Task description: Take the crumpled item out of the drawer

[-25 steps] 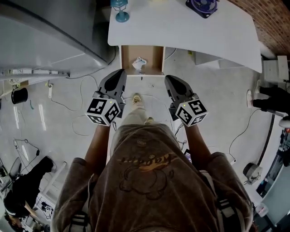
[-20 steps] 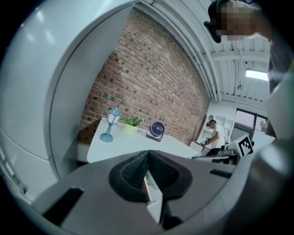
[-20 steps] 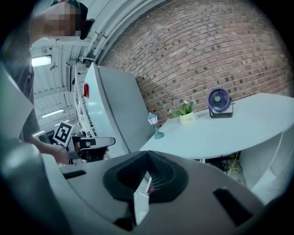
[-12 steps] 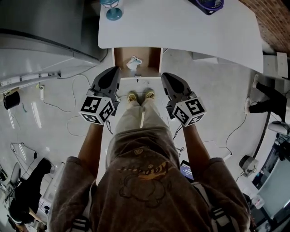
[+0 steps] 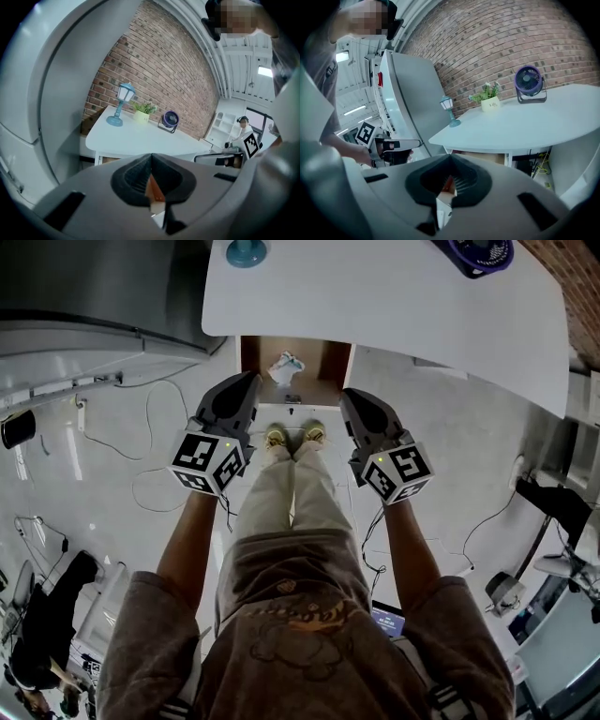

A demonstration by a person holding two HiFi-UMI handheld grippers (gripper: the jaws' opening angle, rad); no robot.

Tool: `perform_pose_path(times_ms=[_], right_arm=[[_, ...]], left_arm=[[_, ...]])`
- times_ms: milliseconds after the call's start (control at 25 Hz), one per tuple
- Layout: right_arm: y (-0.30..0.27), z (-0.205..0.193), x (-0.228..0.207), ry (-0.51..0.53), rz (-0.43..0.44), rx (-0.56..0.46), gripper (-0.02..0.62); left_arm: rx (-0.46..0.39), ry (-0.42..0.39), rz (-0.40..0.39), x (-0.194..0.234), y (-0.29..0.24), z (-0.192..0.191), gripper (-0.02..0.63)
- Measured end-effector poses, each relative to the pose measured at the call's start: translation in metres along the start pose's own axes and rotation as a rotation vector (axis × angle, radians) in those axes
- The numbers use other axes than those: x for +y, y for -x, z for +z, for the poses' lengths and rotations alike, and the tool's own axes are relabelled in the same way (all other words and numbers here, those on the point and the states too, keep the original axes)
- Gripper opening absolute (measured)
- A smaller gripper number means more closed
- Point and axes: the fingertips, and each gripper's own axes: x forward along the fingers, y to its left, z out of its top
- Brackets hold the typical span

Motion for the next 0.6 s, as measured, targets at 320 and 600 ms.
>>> perform_pose_path(times_ms=[320, 600], right_arm=[[-0.04, -0.04, -0.018, -0.005, 0.046, 0.032, -0.006], [-0.056, -0.062, -0.03, -0.008, 0.067, 0.044, -0.005]], left_arm=[[0.026, -0.007, 0.008, 0.022, -0.031, -0.039, 0.008], [0.032, -0.038, 0.013, 0.035, -0.049, -0.06, 0.008]])
